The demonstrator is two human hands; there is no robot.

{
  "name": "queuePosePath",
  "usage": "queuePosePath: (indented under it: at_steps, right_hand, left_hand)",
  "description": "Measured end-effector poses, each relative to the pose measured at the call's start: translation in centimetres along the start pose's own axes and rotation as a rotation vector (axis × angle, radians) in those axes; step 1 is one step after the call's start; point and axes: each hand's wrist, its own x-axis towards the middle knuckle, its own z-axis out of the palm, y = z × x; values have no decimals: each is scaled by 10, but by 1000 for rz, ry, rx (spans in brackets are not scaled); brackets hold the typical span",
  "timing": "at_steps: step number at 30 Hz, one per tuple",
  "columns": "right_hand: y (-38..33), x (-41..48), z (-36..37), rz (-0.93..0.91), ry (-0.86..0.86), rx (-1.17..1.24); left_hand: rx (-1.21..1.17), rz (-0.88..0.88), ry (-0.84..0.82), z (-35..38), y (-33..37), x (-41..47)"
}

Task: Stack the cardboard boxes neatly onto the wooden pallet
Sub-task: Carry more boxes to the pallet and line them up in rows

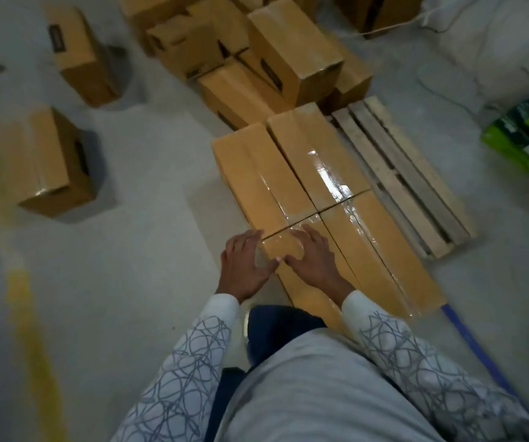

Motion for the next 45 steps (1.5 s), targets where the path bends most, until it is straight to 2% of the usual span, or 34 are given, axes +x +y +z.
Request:
queuePosePath:
  at_steps: [6,14,17,19,22,27,32,38,42,45]
  right_hand:
    - [-67,41,-9,192,154,107]
    - [-139,110,31,540,523,327]
    - [-187,127,56,731,659,447]
    - [-224,135,76,776,729,498]
    - [-268,147,96,822,763,477]
    - [-300,193,102,922,909,524]
    - [-275,270,101,980,1015,554]
    - [-189,387,156,1201,1109,631]
    - [-126,458,213,1412,1010,805]
    - [-90,500,246,1535,953,969]
  left_hand:
    - [13,153,-91,-82,-12,91]
    - [71,425,-454,-155,-56,237]
    - [104,546,-563,-193,-78,279]
    - [106,598,-637,-218,-91,305]
    - [173,601,-745,-244,-98,342]
    - [183,578,-797,-253,-93,409]
    - [268,544,-825,-223,-91,476]
    - [354,487,-824,-127,-135,596]
    - [506,523,-774,-51,-186,687]
    - [687,490,-666,-8,-211,741]
